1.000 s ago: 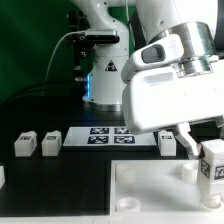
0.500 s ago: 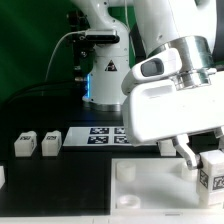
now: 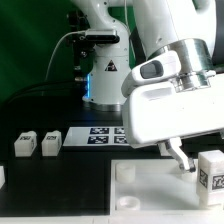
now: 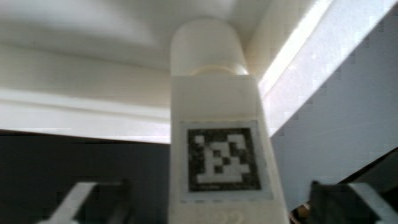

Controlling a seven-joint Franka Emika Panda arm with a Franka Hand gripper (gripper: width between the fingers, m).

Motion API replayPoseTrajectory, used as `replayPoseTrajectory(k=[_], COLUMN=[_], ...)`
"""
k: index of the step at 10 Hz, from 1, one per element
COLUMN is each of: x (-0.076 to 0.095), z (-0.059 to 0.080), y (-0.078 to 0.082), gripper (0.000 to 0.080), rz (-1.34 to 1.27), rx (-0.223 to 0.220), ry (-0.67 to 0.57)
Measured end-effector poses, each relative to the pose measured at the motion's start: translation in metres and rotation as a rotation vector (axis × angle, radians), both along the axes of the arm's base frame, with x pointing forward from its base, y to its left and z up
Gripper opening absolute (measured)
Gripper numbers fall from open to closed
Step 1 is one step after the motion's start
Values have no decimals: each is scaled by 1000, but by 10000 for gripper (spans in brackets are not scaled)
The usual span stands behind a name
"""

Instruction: Assemble one leg

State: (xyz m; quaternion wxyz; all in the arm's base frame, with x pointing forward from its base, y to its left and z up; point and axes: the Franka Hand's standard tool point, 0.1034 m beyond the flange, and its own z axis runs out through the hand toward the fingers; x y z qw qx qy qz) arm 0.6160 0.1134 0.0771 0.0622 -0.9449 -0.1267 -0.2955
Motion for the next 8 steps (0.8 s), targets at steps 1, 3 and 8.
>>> replayPoseTrajectory(k=[1, 3, 8], x=[0, 0, -1], z=[0, -1, -2], y=[0, 0, 0], gripper=[614, 642, 649], rz=[0, 0, 0], rx=[0, 0, 0], ry=[1, 1, 3])
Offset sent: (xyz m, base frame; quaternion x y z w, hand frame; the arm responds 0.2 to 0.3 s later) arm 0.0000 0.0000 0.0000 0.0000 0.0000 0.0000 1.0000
